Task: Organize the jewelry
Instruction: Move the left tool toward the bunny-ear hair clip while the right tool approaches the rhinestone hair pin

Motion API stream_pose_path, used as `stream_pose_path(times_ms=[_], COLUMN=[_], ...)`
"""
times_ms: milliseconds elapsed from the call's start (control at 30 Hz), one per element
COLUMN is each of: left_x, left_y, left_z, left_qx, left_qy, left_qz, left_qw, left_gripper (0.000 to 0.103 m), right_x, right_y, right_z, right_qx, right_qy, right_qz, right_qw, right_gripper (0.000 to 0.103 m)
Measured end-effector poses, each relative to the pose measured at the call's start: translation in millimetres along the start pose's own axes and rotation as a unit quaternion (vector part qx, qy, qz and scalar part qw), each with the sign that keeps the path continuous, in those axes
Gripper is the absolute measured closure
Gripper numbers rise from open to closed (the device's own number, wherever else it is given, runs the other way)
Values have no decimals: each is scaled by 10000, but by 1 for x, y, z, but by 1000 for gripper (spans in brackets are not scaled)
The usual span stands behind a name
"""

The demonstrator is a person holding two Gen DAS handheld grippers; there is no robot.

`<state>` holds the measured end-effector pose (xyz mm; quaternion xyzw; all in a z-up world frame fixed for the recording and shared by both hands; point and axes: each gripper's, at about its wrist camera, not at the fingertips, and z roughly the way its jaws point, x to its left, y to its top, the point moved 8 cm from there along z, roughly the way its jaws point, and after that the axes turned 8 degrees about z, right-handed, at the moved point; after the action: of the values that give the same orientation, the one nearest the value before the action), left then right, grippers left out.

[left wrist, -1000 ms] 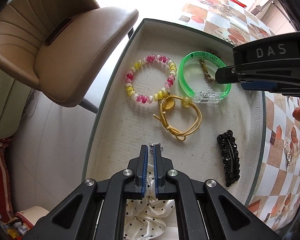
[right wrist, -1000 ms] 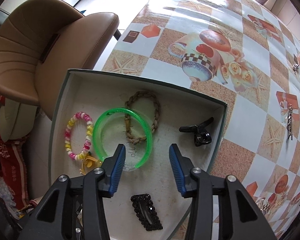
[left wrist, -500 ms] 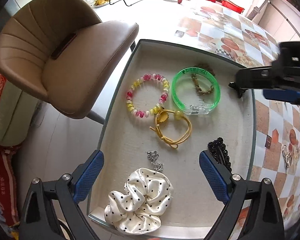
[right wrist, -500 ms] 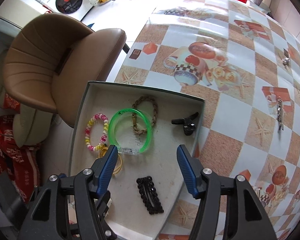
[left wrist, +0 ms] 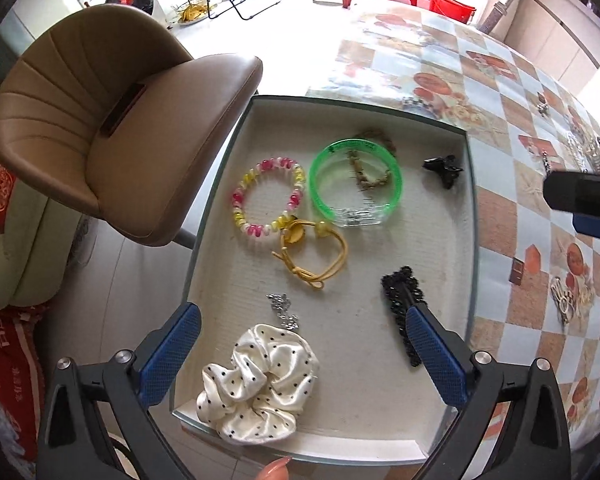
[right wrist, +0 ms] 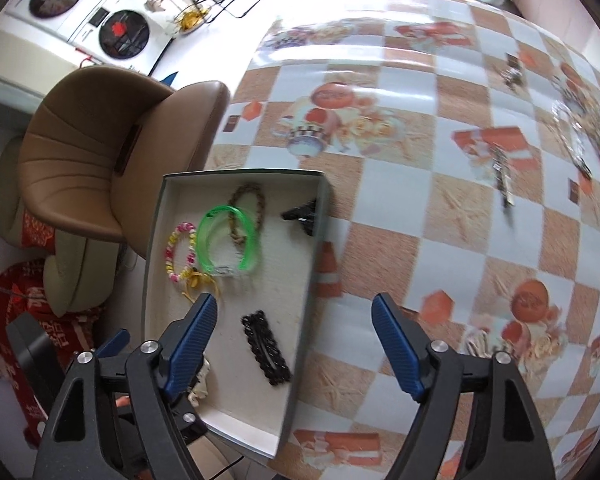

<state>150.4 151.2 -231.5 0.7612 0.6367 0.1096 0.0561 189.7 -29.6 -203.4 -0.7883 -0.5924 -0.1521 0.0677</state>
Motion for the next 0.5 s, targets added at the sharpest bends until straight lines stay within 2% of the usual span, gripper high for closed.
stream_pose_path(times_ms=[67, 133, 300, 500], left_x=[-2, -6, -20, -48], left_y=[-1, -1, 1, 2], left_z=[-1, -5, -14, -26], left_qx=[7, 3, -18, -52], left_qy=[-4, -2, 29, -67], left_qz=[55, 113, 244, 501], left_qw=[10000, 9999, 9997, 9987], left_gripper=[0, 0, 0, 0], right_x=[-14, -25, -60, -112], right_y=[-3, -6, -20, -42], right_z=[-5, -9, -21, -23], right_qx=[-47, -106, -227, -147], right_qy=[-96, -134, -159, -409], right_qz=[74, 133, 397, 810], right_qw=[9999, 9998, 9988, 9958], right_gripper=[18, 0, 0, 0])
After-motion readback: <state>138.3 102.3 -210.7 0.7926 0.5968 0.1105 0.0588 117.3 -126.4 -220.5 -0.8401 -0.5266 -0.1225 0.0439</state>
